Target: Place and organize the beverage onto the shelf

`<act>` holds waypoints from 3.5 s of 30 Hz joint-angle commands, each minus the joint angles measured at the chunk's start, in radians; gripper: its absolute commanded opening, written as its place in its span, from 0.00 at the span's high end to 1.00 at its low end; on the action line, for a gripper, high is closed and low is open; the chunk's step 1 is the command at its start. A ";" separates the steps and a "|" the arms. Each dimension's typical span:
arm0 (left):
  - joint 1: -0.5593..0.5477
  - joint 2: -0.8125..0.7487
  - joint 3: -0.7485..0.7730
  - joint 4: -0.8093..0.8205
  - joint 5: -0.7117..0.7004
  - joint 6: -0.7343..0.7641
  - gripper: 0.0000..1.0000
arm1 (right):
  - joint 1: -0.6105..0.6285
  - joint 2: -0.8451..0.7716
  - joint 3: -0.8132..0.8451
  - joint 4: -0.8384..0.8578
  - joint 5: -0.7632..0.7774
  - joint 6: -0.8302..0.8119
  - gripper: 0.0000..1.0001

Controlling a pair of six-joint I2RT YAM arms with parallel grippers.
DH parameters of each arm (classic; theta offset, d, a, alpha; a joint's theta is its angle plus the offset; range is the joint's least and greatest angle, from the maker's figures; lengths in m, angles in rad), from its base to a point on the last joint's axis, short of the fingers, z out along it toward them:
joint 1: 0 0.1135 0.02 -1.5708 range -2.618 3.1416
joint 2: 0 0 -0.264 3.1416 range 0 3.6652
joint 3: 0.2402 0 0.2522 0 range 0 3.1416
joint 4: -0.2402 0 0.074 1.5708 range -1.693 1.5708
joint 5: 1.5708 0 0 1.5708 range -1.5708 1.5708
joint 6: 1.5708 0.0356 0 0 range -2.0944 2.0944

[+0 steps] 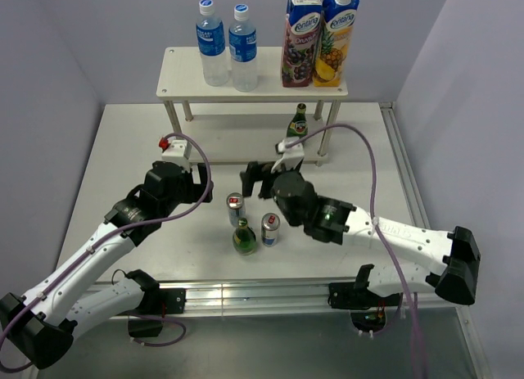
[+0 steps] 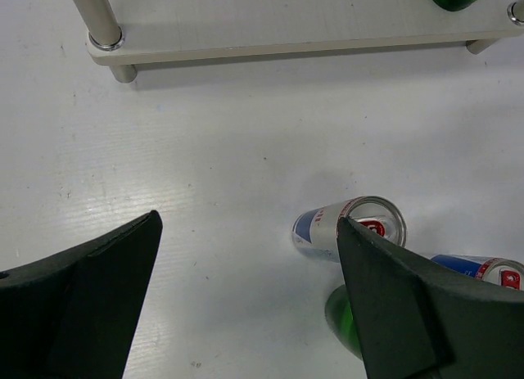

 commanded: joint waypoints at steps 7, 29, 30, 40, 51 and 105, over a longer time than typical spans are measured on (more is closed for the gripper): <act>0.011 -0.049 0.006 0.026 -0.033 -0.003 0.05 | 0.294 -0.160 -0.048 -0.203 0.025 0.146 0.02; 0.049 -0.111 0.009 0.008 -0.174 -0.055 0.06 | 0.377 0.013 -0.057 -0.247 -0.042 0.293 0.03; 0.051 -0.114 0.009 0.008 -0.174 -0.055 0.06 | 0.377 0.016 -0.057 -0.249 -0.037 0.295 0.03; 0.049 -0.132 0.004 0.008 -0.168 -0.058 0.06 | 0.375 0.099 -0.063 -0.209 0.007 0.261 0.07; 0.049 -0.137 0.000 0.008 -0.157 -0.059 0.06 | 0.375 0.169 -0.037 -0.191 0.096 0.232 0.42; 0.051 -0.155 0.003 0.006 -0.147 -0.055 0.06 | 0.349 0.045 0.247 -0.269 0.205 -0.009 1.00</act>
